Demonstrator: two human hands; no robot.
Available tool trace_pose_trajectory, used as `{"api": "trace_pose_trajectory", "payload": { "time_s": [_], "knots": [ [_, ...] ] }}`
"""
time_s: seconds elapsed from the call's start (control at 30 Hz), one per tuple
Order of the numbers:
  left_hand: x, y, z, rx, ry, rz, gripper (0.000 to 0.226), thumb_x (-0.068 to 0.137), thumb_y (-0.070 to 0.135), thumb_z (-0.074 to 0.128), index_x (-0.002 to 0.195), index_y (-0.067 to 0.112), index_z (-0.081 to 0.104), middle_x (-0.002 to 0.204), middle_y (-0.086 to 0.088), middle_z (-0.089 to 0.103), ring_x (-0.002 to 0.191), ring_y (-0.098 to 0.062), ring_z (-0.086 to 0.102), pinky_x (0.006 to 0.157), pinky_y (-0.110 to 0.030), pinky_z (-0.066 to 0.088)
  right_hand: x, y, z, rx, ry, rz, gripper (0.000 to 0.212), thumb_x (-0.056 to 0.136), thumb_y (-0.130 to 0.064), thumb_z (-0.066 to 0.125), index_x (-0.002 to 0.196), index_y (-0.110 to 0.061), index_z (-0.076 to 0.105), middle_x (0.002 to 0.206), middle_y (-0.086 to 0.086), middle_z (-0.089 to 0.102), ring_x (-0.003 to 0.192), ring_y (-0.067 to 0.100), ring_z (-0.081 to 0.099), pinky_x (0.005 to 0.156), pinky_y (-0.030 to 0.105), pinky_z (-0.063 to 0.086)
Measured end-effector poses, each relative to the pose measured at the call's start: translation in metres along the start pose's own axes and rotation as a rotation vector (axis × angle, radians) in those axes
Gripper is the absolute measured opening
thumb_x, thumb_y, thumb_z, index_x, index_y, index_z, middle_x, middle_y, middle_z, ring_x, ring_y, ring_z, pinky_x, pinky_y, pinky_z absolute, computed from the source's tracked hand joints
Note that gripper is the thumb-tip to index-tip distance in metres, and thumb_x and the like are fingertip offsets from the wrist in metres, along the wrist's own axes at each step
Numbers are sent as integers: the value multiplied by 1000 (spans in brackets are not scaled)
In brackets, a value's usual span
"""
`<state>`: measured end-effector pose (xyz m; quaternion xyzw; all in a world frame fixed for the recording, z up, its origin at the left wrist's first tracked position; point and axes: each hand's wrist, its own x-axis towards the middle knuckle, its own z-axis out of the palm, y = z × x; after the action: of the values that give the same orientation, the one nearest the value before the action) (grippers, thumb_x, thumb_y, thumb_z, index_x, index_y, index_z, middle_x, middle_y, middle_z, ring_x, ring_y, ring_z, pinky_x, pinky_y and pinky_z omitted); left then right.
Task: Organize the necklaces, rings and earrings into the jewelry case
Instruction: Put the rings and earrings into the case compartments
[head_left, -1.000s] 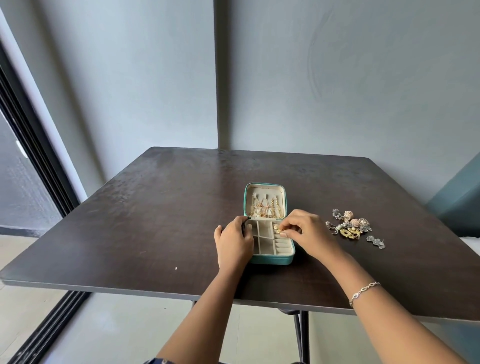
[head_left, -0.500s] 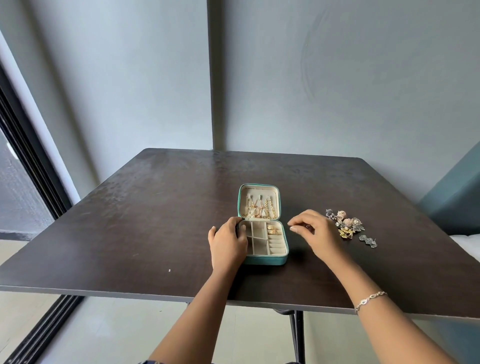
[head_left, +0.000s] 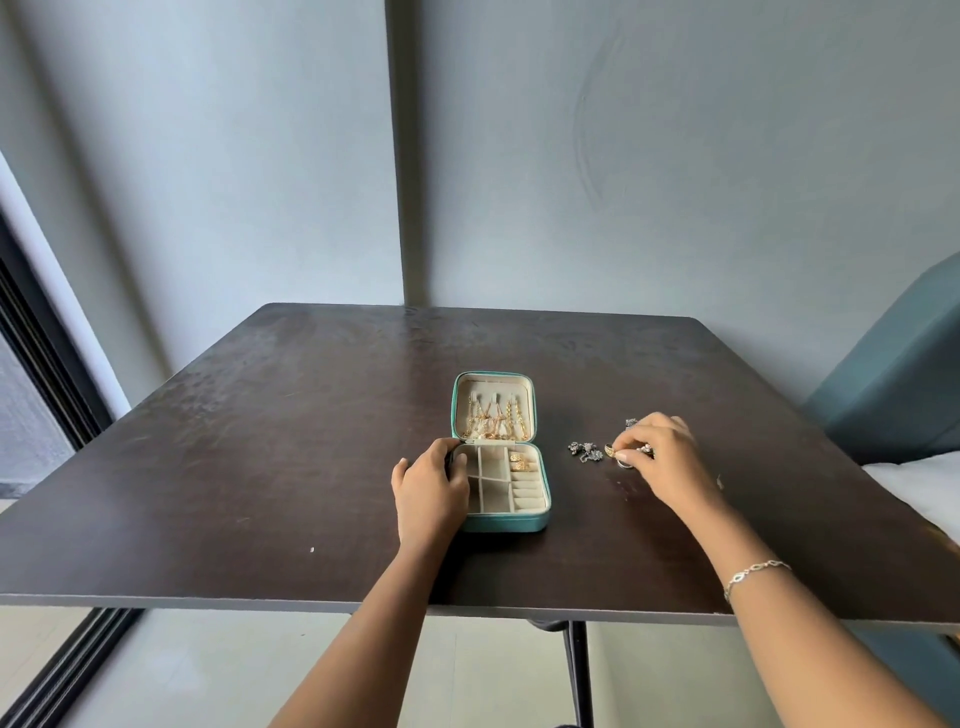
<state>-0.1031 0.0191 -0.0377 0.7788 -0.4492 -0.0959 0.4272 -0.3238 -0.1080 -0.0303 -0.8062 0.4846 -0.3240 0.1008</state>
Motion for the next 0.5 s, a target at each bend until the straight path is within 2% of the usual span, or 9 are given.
{"api": "trace_pose_trajectory", "payload": {
  "time_s": [0.13,0.3,0.4,0.5],
  "knots": [
    [0,0,0,7,5,-1,27,95,19,43,116,15,59,107,-3,69,99,-21,59,111,-38,22,11,-1,3,-114,-51,16,7,74,-9,70,77,-14,73,89,7,63,91,28,50,78,31,36],
    [0,0,0,24,13,8,26,95,18,44,115,13,60,104,-4,69,96,-23,60,108,-40,25,16,-4,-7,-231,-266,-31,25,79,-14,67,102,-23,68,103,-4,66,103,22,54,87,31,38],
    [1,0,1,26,15,7,26,95,18,44,115,14,60,104,-4,69,96,-23,60,108,-40,25,19,-7,-12,-243,-321,-18,27,81,-11,63,101,-29,68,101,-7,65,100,21,57,77,27,38],
    [0,1,1,21,17,4,26,95,18,44,115,14,60,105,-4,69,97,-23,59,108,-41,26,21,-12,-13,-281,-341,-72,23,84,-13,61,102,-25,68,101,-5,65,96,19,58,71,22,31]
  ]
}}
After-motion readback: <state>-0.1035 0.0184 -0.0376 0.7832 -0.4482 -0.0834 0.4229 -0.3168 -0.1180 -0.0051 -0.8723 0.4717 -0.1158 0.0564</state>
